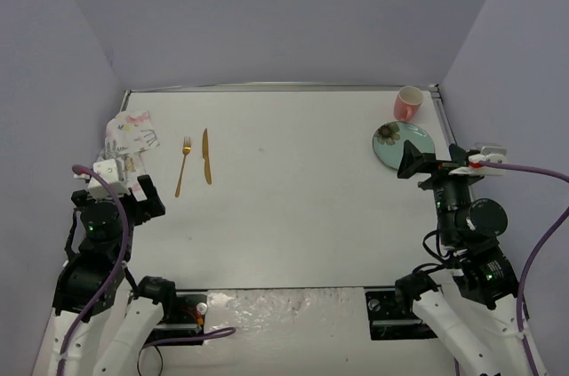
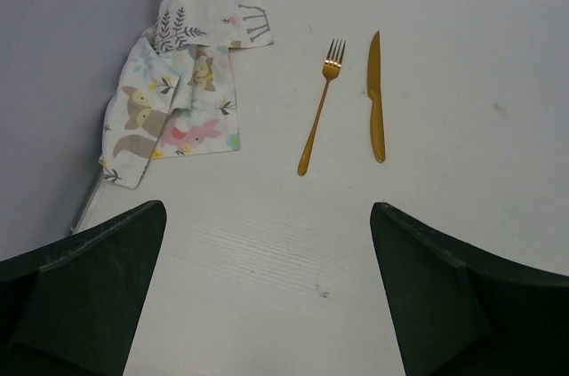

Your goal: Set the dinner table for one person

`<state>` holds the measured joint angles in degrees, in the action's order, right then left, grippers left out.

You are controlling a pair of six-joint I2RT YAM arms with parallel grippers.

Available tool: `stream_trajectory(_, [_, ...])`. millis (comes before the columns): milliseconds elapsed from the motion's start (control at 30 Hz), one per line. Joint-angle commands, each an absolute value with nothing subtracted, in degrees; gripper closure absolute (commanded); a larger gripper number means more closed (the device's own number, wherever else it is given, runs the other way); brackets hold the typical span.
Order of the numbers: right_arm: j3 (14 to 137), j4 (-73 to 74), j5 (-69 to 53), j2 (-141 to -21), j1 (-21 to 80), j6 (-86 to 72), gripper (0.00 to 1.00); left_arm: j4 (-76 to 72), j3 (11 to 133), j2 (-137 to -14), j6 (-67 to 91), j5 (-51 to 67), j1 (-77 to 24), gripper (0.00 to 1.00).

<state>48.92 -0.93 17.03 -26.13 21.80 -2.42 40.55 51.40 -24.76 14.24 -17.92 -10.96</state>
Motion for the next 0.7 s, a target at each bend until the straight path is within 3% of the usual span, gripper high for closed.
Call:
stream_trajectory(0, [48.0, -5.2, 16.8, -27.6, 22.1, -7.2, 0.00, 39.0, 52.2, -28.5, 17.6, -18.6, -11.2, 0.03])
stream_trajectory(433, [46.6, -3.6, 7.6, -36.5, 22.1, -16.8, 0.00, 37.3, 58.5, -55.8, 34.1, -25.4, -9.8, 0.03])
stream_trajectory(667, [46.7, -3.7, 2.4, -41.0, 22.1, -18.3, 0.00, 28.1, 64.8, -74.4, 37.9, -10.8, 5.2, 0.03])
